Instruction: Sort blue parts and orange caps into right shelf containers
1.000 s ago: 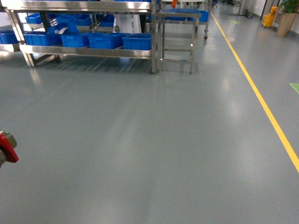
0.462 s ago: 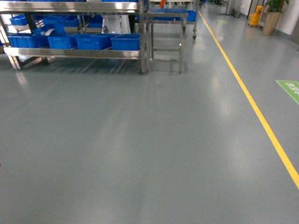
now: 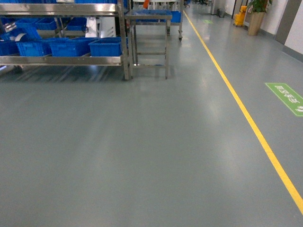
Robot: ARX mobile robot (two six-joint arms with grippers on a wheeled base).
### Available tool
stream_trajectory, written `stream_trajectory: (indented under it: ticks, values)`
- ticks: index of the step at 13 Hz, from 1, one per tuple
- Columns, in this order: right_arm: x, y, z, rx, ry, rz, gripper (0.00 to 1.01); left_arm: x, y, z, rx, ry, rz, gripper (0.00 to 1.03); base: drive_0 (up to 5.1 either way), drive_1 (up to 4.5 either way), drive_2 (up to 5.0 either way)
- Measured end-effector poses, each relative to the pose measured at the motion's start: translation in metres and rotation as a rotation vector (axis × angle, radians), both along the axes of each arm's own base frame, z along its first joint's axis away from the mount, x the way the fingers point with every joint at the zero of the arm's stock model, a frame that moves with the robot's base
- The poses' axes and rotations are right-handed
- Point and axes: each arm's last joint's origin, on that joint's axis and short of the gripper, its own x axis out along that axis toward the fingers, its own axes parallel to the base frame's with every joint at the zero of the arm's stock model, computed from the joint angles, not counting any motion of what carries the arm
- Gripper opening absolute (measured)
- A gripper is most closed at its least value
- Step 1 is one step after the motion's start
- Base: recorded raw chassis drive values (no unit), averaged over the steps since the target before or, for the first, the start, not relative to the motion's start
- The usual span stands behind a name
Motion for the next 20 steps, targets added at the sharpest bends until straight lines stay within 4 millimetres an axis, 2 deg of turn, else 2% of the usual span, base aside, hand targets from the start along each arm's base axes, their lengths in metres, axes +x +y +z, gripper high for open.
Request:
stream_trajectory:
  ticks: [20]
  values:
    - [0.0, 0.0, 0.0004, 0.0, -0.005, 0.0, 0.45, 0.0, 0.0, 0.0001, 0.0, -0.002, 0.001, 0.44, 0.0, 4.34, -4.3]
